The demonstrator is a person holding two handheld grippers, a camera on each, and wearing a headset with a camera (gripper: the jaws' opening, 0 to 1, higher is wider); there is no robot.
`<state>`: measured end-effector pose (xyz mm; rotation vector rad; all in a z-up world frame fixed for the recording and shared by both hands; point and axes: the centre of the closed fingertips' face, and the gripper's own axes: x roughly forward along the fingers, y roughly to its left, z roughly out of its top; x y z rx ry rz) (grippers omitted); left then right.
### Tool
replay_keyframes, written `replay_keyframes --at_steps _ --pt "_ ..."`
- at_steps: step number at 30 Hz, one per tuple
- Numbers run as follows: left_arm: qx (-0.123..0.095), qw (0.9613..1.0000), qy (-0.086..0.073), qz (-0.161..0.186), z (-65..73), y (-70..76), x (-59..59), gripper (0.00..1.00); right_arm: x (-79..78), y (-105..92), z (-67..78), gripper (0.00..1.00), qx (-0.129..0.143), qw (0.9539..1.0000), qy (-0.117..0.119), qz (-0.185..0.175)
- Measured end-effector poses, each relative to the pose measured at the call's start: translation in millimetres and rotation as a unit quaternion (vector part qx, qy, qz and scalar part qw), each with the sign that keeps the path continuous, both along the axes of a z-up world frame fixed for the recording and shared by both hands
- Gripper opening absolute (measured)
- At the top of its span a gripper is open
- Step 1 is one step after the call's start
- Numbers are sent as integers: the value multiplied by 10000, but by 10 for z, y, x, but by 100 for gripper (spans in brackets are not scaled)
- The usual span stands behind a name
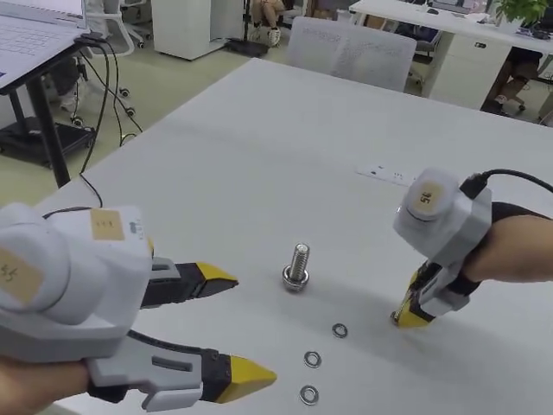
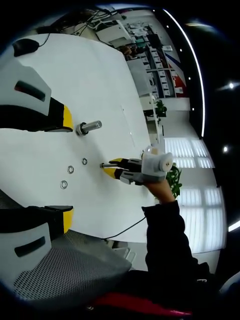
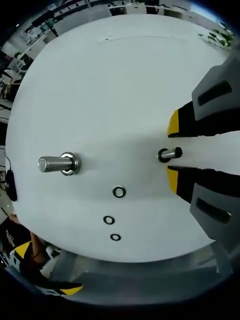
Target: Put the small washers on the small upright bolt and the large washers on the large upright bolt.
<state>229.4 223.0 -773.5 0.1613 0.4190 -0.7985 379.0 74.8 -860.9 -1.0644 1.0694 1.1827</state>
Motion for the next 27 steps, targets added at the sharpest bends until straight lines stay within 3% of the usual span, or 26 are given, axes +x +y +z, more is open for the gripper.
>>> replay_keyframes --at_steps 14,22,27 --pt "3 10000 -33 -27 18 -28 2 58 -18 99 302 35 231 9990 -330 177" --pt "8 10000 -60 -30 37 -16 -31 58 -169 345 496 36 393 9967 -525 473" --pt "4 10000 -74 -25 49 -4 -56 58 -238 499 514 36 431 9952 -546 691"
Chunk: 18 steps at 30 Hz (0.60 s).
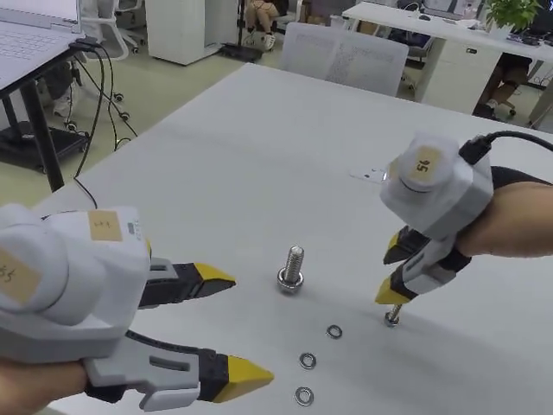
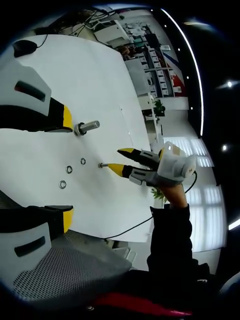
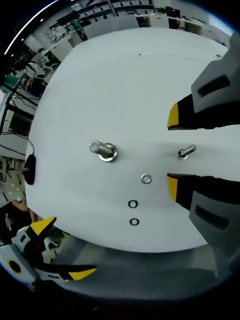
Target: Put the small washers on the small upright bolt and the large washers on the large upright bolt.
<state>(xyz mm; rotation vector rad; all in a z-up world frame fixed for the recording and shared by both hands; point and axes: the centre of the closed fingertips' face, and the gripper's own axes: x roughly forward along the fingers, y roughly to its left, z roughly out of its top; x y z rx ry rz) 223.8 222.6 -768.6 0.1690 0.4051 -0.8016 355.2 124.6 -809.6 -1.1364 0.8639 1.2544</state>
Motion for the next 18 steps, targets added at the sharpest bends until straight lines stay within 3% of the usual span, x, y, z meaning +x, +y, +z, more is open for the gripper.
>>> replay_keyframes --at_steps 11,18 --pt "8 10000 -35 23 14 34 -20 58 -157 244 -177 36 -114 9992 147 346" --pt "-7 10000 -50 54 23 57 -20 58 -250 315 -389 34 -284 9979 325 476"
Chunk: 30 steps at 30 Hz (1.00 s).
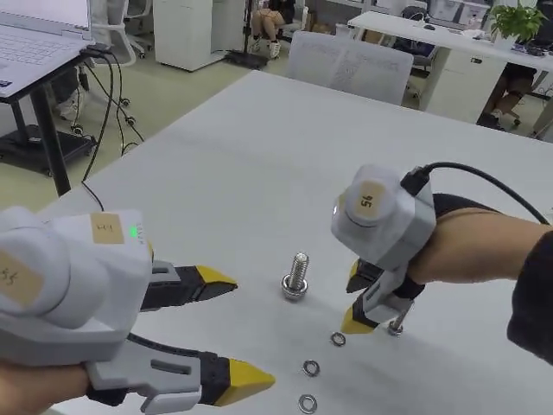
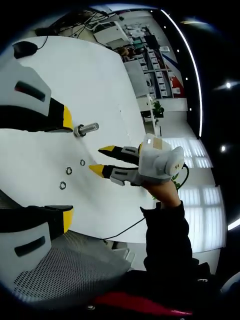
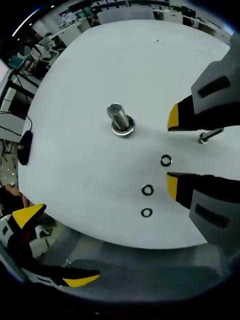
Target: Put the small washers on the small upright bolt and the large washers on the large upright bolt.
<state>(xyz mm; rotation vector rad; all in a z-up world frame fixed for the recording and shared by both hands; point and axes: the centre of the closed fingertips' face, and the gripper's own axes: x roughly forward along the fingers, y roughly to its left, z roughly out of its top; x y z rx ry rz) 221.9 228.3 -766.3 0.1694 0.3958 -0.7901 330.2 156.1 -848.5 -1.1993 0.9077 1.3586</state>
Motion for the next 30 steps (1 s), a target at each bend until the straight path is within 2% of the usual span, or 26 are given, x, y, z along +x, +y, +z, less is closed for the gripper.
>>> replay_keyframes --at_steps 6,11,30 --pt "-1 10000 7 8 -4 5 10 58 -50 -22 -150 32 -124 9998 161 -17" --pt "0 10000 11 9 -8 3 19 58 -71 -37 -219 30 -175 9996 233 -46" --pt "-21 10000 22 27 -12 -16 28 58 -85 -87 -316 21 -289 9991 292 -108"
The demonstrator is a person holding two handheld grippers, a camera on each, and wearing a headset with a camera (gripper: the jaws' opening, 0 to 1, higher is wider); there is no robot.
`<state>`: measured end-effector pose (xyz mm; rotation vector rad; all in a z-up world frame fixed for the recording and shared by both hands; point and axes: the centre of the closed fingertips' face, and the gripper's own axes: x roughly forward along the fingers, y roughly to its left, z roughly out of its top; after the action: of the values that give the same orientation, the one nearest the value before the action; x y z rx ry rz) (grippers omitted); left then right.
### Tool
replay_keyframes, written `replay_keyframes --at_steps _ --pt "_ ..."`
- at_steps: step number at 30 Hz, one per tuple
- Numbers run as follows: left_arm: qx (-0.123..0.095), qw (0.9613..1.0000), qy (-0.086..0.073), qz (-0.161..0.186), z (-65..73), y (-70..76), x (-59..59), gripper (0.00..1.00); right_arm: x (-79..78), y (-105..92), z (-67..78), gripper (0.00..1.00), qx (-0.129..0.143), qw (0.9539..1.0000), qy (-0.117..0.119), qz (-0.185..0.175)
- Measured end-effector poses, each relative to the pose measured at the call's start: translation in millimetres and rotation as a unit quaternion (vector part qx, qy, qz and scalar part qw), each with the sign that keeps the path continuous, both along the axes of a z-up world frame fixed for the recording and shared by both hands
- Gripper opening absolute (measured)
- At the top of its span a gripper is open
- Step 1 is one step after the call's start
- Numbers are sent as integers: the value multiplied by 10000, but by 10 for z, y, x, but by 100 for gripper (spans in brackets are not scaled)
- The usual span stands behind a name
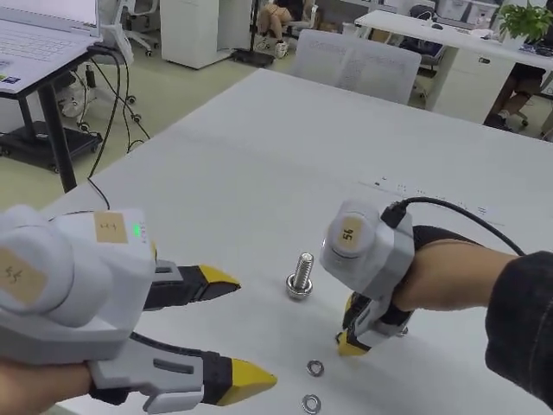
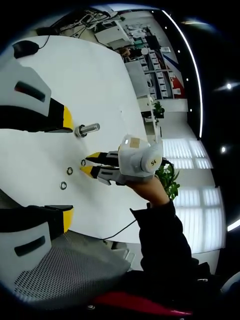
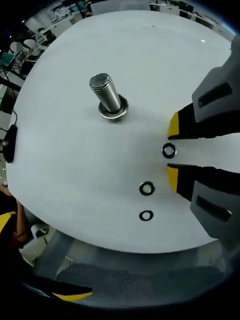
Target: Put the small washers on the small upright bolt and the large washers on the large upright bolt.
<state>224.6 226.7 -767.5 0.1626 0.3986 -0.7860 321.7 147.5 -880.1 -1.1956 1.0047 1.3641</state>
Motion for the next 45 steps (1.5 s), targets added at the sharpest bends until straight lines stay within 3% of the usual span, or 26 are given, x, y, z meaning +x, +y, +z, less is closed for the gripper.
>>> replay_keyframes --at_steps 13,45 --pt "-12 10000 14 -28 -13 -20 17 57 5 -3 -8 19 55 9998 124 -114" --pt "-21 10000 46 -45 -32 -24 25 57 -3 3 -1 14 -27 9999 34 -126"
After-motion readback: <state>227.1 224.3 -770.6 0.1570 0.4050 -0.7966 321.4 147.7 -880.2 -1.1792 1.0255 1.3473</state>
